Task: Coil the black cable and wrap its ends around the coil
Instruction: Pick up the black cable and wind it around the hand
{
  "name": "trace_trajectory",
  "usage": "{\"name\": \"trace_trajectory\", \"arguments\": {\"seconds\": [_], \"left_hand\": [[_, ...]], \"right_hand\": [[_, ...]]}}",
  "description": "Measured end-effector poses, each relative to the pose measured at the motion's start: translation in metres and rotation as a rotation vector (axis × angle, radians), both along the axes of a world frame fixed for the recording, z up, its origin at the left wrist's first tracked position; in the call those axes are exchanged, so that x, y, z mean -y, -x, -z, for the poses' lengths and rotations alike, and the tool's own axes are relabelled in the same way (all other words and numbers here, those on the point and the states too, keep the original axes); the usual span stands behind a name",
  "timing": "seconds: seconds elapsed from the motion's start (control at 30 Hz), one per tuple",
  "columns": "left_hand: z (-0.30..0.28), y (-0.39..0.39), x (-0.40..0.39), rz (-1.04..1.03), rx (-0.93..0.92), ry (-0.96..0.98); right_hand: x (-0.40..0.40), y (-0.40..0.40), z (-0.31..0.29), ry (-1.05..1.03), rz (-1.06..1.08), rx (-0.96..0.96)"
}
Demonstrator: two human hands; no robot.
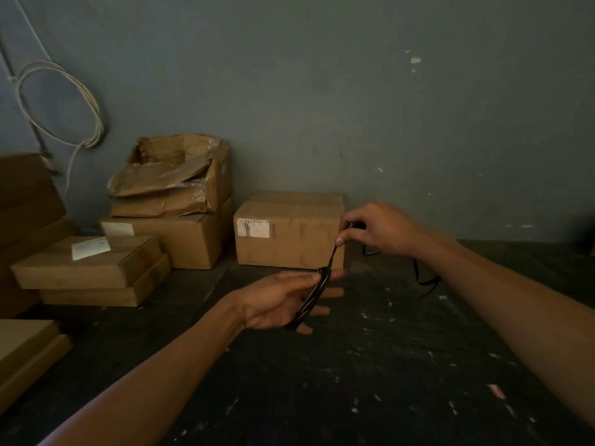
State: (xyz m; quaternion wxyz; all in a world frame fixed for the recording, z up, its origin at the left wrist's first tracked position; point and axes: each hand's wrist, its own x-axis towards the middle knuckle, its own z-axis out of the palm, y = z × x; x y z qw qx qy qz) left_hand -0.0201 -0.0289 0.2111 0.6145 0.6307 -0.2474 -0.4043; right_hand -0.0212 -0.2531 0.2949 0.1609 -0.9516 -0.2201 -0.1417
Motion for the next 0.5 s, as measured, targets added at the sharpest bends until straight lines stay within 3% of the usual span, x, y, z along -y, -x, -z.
{"name": "trace_trajectory", "arguments": {"seconds": [0.3,0.5], "left_hand": [[-0.02,0.008,0.004,0.275,-0.12,0.257],[-0.042,0.011,0.009,0.259,-0.095,0.437]], "right_hand": [[0.014,-0.015,0.04,-0.361,-0.1,-0.134],[0.004,-0.01,0.079,-0.501,-0.129,-0.178]]}}
